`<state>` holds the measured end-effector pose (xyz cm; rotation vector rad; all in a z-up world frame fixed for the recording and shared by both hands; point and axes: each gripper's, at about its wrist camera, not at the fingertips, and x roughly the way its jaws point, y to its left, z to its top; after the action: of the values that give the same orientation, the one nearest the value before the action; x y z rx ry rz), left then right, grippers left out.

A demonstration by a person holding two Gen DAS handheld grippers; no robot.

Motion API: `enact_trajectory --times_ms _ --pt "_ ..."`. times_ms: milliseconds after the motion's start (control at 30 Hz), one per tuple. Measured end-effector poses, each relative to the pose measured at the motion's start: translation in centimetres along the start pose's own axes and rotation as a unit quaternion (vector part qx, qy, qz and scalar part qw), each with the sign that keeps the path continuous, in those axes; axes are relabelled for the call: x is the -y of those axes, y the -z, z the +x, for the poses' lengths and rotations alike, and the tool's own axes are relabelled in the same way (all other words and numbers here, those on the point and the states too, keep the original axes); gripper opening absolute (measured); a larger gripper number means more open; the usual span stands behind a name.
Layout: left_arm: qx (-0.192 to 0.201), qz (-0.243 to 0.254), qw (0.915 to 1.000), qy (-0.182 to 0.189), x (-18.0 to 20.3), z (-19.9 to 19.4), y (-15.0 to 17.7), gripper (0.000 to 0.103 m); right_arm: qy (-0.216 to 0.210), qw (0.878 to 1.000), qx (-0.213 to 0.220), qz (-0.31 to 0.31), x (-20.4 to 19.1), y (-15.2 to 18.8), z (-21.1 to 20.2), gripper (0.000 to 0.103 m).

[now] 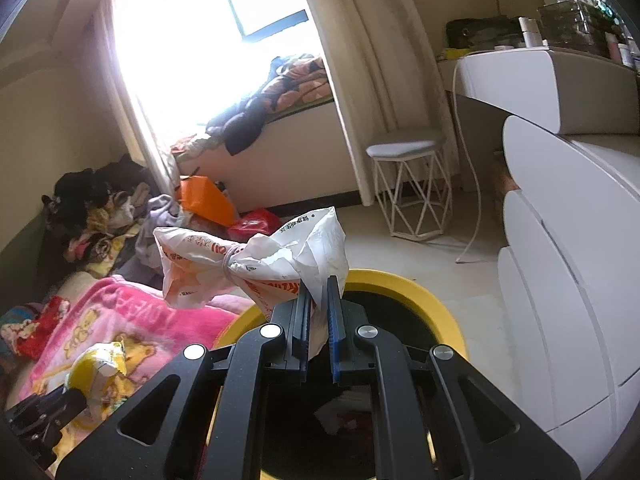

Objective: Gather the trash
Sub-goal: 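Carry the white bag and white-and-yellow packet with both tools over the yellow bin, then open both tools to drop the bag and packet into the bin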

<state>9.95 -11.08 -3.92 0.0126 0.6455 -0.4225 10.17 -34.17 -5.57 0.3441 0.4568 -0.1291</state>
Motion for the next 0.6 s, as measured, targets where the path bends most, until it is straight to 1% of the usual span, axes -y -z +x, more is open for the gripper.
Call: enact_trajectory --times_ms 367,600 --pt "-0.025 0.026 0.9992 0.014 2.4 3.3 0.2 0.024 0.065 0.998 -0.018 -0.002 1.9 0.6 1.5 0.008" --pt "-0.040 0.039 0.9982 0.021 4.0 5.6 0.4 0.024 0.096 0.995 -0.031 -0.005 2.8 1.0 2.5 0.008"
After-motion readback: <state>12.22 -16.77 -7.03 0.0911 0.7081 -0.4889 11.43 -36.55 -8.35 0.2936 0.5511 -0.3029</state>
